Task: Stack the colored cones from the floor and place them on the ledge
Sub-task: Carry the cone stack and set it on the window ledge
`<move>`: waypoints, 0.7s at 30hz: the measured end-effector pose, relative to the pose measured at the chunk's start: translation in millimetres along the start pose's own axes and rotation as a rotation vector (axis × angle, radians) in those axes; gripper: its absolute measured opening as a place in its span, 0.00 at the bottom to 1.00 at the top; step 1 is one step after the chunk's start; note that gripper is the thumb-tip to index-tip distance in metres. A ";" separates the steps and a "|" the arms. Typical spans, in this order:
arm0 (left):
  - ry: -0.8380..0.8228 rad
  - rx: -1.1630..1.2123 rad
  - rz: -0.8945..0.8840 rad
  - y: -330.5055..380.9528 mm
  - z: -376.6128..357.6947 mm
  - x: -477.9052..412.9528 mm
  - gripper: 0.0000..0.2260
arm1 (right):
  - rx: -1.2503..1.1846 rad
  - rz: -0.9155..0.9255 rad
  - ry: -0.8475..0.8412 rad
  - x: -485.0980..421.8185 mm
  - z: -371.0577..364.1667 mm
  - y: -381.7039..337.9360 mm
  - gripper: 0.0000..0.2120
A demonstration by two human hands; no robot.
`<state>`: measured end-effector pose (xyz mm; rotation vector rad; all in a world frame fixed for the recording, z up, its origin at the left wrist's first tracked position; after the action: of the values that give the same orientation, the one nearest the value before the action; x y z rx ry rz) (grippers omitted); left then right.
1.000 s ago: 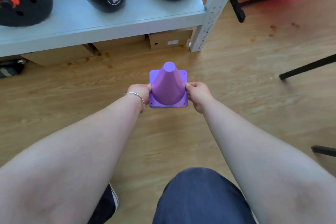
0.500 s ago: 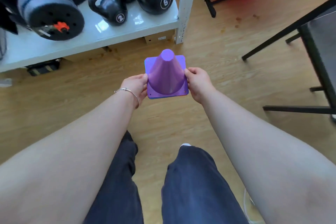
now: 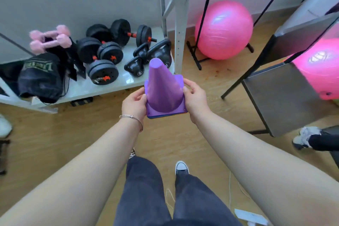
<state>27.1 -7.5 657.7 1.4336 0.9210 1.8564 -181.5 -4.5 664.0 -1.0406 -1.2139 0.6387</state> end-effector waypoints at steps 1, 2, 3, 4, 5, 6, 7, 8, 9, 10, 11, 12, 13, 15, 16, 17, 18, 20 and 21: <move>-0.008 -0.022 -0.029 12.4 2.7 11.0 0.16 | 0.007 0.006 -0.019 9.2 -0.9 -11.2 0.18; -0.010 -0.036 -0.057 24.5 5.9 20.2 0.16 | 0.022 0.017 -0.040 17.9 -2.3 -21.8 0.19; -0.003 -0.040 -0.072 36.1 10.4 27.8 0.17 | 0.038 0.038 -0.060 25.6 -4.9 -32.7 0.20; 0.009 -0.035 -0.084 46.8 15.9 33.0 0.18 | 0.069 0.061 -0.067 32.6 -8.3 -43.3 0.20; 0.013 -0.046 -0.088 56.8 20.9 37.5 0.19 | 0.100 0.089 -0.069 38.9 -12.5 -54.0 0.21; 0.010 -0.071 -0.099 64.9 26.5 39.9 0.20 | 0.132 0.112 -0.069 45.0 -17.4 -64.0 0.21; 0.004 -0.097 -0.108 72.8 33.1 43.2 0.21 | 0.158 0.131 -0.071 50.8 -23.2 -72.6 0.22; 0.006 -0.109 -0.109 80.0 41.4 45.6 0.21 | 0.180 0.144 -0.074 56.3 -30.5 -80.9 0.22; 0.012 -0.119 -0.093 85.8 51.1 47.0 0.22 | 0.197 0.156 -0.072 60.9 -38.0 -88.3 0.22; 0.018 -0.125 -0.086 91.7 61.2 48.0 0.22 | 0.219 0.163 -0.066 64.9 -45.3 -94.9 0.21; 0.018 -0.125 -0.081 97.5 72.3 48.6 0.21 | 0.237 0.178 -0.068 70.2 -54.2 -101.2 0.19; 0.009 -0.124 -0.084 102.1 83.5 47.1 0.21 | 0.252 0.192 -0.078 75.6 -64.1 -106.8 0.17; 0.001 -0.131 -0.086 106.2 95.4 44.5 0.21 | 0.263 0.203 -0.086 79.4 -74.2 -111.6 0.15; -0.004 -0.158 -0.097 113.9 120.3 41.2 0.17 | 0.285 0.208 -0.071 87.3 -94.3 -122.3 0.14; -0.009 -0.176 -0.106 117.6 132.8 42.1 0.14 | 0.300 0.219 -0.067 91.7 -104.9 -128.7 0.15; -0.006 -0.180 -0.110 121.6 144.8 43.9 0.13 | 0.316 0.239 -0.073 95.4 -116.4 -135.4 0.15; -0.004 -0.176 -0.113 126.6 156.2 48.3 0.13 | 0.334 0.250 -0.083 99.9 -127.8 -141.7 0.14; 0.003 -0.136 -0.115 134.6 179.4 52.1 0.14 | 0.384 0.272 -0.107 110.2 -150.2 -152.5 0.14; 0.005 -0.119 -0.109 139.1 191.0 53.0 0.15 | 0.412 0.292 -0.118 115.2 -161.4 -157.3 0.14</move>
<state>193.7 -14.2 833.4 1.2831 0.8590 1.8031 -15.8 -20.0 854.6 -0.8426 -0.9790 1.1394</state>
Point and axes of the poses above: each hand's wrist, its own x-axis away from the middle knuckle, its own z-axis out of the back of the hand, y = z × x, the point moved 5 cm from there along -x, towards the middle knuckle, and after that the axes turned 3 degrees about -x, right-handed, at the moved point
